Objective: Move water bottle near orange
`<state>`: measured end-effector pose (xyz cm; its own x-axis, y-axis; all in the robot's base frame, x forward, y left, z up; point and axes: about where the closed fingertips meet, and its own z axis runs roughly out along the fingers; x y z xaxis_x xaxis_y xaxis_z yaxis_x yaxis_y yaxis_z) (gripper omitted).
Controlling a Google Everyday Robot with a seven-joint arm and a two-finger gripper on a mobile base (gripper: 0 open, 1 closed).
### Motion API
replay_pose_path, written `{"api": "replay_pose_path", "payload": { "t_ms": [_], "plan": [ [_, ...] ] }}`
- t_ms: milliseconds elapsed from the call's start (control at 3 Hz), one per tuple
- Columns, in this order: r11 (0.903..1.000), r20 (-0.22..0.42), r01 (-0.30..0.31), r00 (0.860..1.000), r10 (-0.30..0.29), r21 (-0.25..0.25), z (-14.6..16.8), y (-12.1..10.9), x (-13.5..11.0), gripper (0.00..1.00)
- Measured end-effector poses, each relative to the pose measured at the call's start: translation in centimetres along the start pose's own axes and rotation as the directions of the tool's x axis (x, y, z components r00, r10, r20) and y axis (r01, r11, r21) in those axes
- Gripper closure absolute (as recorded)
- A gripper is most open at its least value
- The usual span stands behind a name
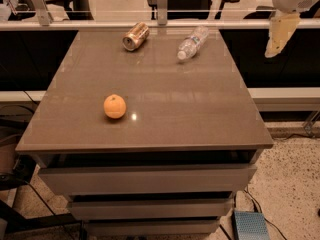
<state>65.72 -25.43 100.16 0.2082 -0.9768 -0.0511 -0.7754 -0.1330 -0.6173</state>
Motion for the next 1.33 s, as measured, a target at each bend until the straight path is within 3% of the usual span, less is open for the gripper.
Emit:
{"api": "replay_pose_path", "payload": {
  "t_ms": [333, 667, 1000, 1333],
  "plan": [
    [1.0, 0.0, 0.0, 1.0, 0.0, -0.001, 0.0, 0.0, 0.0, 0.0],
    [0.9979, -0.038, 0.064, 0.997, -0.064, 0.008, 0.6, -0.3, 0.5, 0.0],
    [0.9861, -0.085, 0.166, 0.983, -0.164, 0.011, 3.2, -1.7, 2.5, 0.0],
    [0.9666, -0.086, 0.255, 0.963, -0.256, -0.029, 7.0, -2.7, 4.0, 0.0]
  ]
}}
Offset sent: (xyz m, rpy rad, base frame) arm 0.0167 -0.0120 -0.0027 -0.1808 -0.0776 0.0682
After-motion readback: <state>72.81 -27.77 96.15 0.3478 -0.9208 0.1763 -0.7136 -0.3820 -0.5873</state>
